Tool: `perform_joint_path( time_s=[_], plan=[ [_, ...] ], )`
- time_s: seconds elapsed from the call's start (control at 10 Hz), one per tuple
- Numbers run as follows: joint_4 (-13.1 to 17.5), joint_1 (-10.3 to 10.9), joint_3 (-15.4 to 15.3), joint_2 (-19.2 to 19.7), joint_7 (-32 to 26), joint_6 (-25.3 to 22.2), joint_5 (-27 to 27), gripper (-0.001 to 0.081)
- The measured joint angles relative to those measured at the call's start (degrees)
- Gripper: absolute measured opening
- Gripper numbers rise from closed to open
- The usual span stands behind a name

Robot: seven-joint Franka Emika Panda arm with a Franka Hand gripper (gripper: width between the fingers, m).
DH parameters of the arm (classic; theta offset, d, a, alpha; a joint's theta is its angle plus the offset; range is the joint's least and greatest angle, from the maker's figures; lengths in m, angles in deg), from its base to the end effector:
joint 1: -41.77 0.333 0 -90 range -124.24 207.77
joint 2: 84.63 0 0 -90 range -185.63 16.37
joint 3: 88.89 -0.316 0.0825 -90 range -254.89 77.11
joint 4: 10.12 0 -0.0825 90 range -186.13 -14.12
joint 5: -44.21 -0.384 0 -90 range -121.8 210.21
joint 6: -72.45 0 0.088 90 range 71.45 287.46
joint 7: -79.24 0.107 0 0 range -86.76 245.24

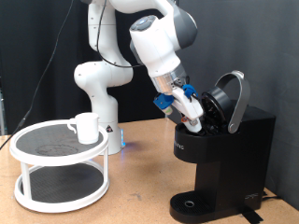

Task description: Make a cup of coffee with the keurig machine

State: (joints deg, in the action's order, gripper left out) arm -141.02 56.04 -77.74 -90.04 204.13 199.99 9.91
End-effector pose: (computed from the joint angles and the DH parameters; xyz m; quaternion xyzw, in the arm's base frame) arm 0.5063 0.0444 0.3997 -0.3106 0.9182 0.2143 0.1207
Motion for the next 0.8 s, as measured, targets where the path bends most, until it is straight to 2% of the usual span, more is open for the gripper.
perform_joint_path(
  time_s=[0.1, 0.3, 0.4, 0.5, 0.6, 0.8],
  plan=[
    [-0.11, 0.00, -0.18, 0.18, 0.00, 0.31, -0.06, 0.0385],
    [-0.17, 0.00, -0.36, 0.68, -0.07, 0.69, -0.37, 0.0624],
    [-0.18, 0.00, -0.38, 0.72, -0.37, 0.78, -0.98, 0.0624],
    [-0.18, -0.01, -0.38, 0.68, -1.33, 0.85, -2.38, 0.0714],
    [-0.15, -0.03, -0.30, 0.44, -2.70, 0.67, -4.43, 0.0714],
    [0.39, -0.38, 0.85, -1.36, -4.86, -3.35, -7.14, 0.0734]
  ],
)
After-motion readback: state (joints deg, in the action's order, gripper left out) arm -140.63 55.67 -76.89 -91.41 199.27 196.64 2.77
